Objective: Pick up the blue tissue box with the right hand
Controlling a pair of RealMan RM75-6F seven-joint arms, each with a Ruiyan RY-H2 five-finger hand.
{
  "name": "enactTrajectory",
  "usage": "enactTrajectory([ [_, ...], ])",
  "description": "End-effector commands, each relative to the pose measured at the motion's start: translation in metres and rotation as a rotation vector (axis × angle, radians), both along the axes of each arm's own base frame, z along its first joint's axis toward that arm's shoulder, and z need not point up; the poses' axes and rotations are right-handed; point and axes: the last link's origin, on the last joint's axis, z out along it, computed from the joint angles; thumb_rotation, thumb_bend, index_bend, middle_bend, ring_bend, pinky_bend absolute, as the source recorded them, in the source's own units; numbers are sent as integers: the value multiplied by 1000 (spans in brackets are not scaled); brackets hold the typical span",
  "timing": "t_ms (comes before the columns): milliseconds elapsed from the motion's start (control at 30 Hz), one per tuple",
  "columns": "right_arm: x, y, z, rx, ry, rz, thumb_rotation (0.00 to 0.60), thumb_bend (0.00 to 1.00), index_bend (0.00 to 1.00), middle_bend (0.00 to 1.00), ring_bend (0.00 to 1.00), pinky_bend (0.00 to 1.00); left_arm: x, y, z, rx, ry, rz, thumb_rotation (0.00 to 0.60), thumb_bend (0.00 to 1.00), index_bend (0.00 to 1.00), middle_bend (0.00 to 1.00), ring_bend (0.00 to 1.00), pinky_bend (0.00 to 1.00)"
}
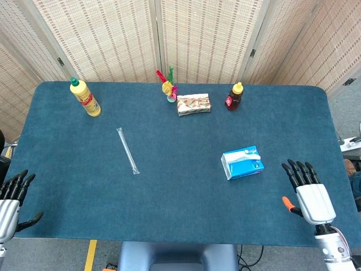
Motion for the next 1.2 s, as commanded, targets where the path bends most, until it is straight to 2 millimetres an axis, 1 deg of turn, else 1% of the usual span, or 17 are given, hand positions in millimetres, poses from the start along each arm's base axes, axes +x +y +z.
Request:
enactTrajectory([
  [33,0,0,0,1,1,-1,600,211,0,0,0,0,0,0,0,0,0,1,600,248,0,0,0,132],
  [200,-1,-3,-1,7,-1,-6,600,211,0,0,0,0,0,0,0,0,-2,1,600,249,0,0,0,132],
  [333,2,-14,-2,-1,-36,11,600,212,1,5,0,0,0,1,0,-5,-2,4,600,250,0,0,0,132],
  [400,3,-25,-3,-14,-59,21,600,226,37,33,0,0,-1,1,-1,-9,2,6,600,249,0,0,0,132],
  [433,2,-30,-4,-17,-61,20,600,241,87,67,0,0,0,1,-1,-9,2,5,600,249,0,0,0,132],
  [567,4,-55,-10,-19,-49,0,600,254,207,132,0,0,0,1,0,-5,-2,3,600,249,0,0,0,132],
  [600,6,-66,-13,-22,-47,-3,600,254,227,145,0,0,-1,1,0,-2,-7,5,600,249,0,0,0,132],
  [633,7,-73,-16,-20,-44,-9,600,253,256,167,0,0,-1,1,1,-1,-8,6,600,249,0,0,0,132],
  [700,9,-87,-23,-11,-32,-31,600,253,273,181,0,0,-1,1,1,0,-11,5,600,248,0,0,0,132],
  [900,17,-117,-47,20,0,-63,600,252,299,207,0,0,-1,1,1,-6,-12,1,600,250,0,0,0,132],
  [1033,27,-129,-63,43,-1,-71,600,251,311,222,0,0,0,0,0,-7,-13,-2,600,249,0,0,0,132],
  [1200,36,-136,-79,56,-7,-68,600,251,350,255,0,0,-1,0,2,-4,-19,-1,600,250,0,0,0,132],
])
